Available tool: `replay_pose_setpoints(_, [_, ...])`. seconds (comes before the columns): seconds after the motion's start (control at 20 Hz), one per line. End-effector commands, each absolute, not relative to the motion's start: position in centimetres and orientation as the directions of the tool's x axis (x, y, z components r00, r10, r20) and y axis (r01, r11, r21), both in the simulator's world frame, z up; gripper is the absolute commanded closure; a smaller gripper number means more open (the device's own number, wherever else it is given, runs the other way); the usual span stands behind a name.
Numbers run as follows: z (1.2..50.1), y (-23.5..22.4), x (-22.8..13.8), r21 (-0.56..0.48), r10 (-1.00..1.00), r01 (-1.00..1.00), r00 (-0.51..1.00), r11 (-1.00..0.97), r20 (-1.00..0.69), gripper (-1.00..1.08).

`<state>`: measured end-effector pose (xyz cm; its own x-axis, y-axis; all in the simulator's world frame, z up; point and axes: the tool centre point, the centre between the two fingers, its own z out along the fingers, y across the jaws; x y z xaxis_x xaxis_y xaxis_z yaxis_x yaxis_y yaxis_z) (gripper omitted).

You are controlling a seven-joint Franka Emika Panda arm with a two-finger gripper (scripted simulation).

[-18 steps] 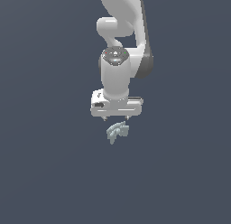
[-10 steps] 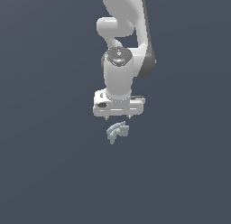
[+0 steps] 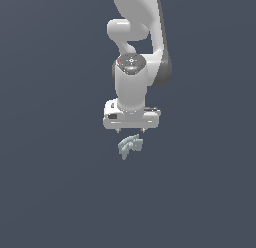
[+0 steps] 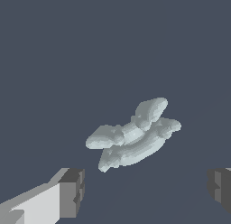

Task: Pick up the object and move it to a goal position.

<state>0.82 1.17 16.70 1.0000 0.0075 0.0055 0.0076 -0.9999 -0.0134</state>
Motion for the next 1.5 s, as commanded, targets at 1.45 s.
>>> replay_pose_setpoints(1.45, [12.9,-1.9,3.7,-0.09,-0.763,-0.759,0.647,-0.645,0.008,-1.0])
